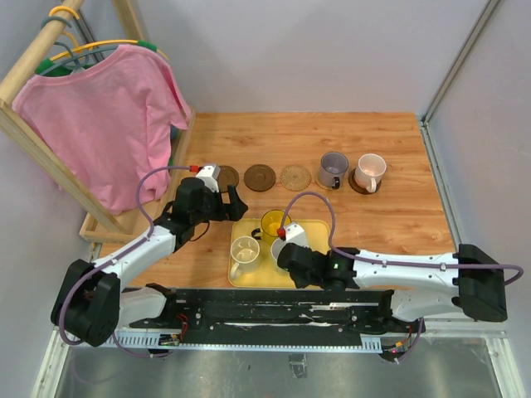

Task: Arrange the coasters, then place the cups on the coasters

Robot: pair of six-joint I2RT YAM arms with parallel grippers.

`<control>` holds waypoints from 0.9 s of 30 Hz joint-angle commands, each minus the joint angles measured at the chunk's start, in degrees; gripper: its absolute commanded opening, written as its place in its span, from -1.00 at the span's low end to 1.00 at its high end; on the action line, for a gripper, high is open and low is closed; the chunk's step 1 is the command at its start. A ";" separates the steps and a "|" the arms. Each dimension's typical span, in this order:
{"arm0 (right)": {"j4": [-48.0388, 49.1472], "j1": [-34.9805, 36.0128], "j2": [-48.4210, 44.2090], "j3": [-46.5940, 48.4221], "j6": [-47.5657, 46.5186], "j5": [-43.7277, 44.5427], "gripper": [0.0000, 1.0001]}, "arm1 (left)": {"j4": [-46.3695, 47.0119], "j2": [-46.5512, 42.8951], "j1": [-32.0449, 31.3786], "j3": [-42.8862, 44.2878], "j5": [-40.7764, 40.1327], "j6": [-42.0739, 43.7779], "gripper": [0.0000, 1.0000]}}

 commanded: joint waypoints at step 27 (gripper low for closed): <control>-9.73 -19.15 -3.89 24.21 -16.66 18.01 -0.98 | -1.77 3.36 -0.70 9.89 -2.54 2.85 0.99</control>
